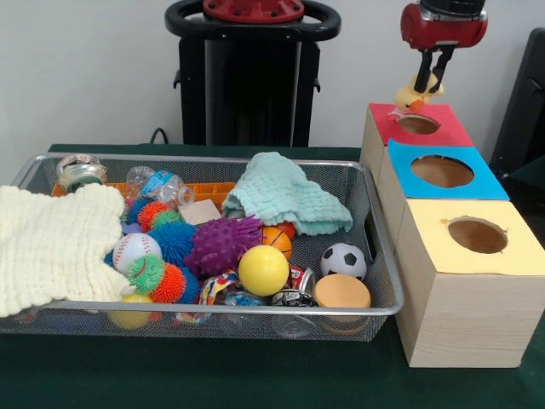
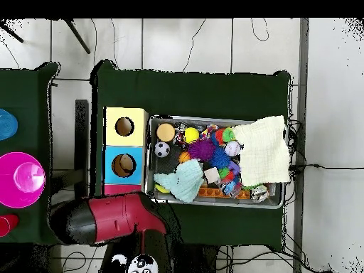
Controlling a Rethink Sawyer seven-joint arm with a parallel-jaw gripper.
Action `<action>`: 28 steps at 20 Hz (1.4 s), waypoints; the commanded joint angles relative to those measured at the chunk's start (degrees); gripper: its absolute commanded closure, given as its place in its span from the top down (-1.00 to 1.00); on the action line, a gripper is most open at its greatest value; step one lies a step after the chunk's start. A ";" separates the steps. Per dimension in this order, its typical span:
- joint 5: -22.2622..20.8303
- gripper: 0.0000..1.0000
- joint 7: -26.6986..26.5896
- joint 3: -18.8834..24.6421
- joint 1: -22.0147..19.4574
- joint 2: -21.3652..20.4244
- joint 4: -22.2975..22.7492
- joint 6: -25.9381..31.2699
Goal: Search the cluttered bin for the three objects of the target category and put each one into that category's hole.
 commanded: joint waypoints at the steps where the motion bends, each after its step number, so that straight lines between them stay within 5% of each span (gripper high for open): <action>1: 3.30 -1.00 14.65 -0.43 0.73 2.34 -4.66 0.04; 28: 3.02 -1.00 10.48 -0.99 -1.74 4.82 -1.13 -8.56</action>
